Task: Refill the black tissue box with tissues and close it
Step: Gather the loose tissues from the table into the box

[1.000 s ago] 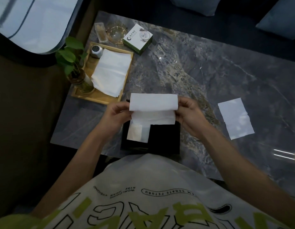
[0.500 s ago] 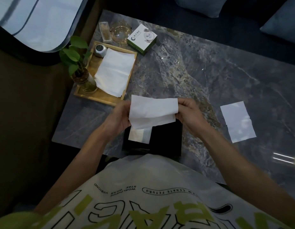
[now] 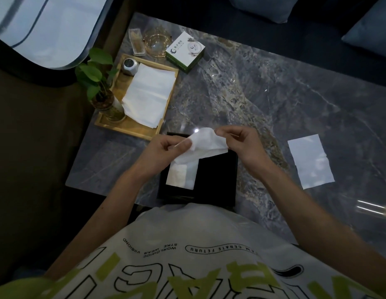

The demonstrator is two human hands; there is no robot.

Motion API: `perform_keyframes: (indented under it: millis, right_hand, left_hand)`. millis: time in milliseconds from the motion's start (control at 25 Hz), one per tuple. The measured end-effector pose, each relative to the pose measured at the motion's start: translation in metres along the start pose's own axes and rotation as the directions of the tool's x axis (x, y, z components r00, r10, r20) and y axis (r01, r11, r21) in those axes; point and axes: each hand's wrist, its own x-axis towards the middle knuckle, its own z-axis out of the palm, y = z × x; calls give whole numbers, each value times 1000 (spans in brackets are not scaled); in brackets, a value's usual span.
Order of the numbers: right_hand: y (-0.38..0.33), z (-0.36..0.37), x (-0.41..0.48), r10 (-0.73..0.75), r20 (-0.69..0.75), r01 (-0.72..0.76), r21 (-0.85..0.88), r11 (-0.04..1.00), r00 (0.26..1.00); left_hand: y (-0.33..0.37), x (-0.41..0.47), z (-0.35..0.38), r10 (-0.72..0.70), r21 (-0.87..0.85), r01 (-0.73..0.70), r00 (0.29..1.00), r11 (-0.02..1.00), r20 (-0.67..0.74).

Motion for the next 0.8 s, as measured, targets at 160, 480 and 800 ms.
perform_keyframes:
  millis: [160,480,800]
  right_hand:
    - [0,-4,0,-39,26,39,2,999,999]
    - [1,-5,2,-57,1,57,5,998,998]
    - [3,0,-1,-91,-4,90,-34,995,996]
  left_hand:
    - [7,1,3,11,-18,-11,1000,1000,15]
    - [13,0,1,-33,88,38,998,995,-59]
    - [9,-1,9,39,150,-13,985,989,-171]
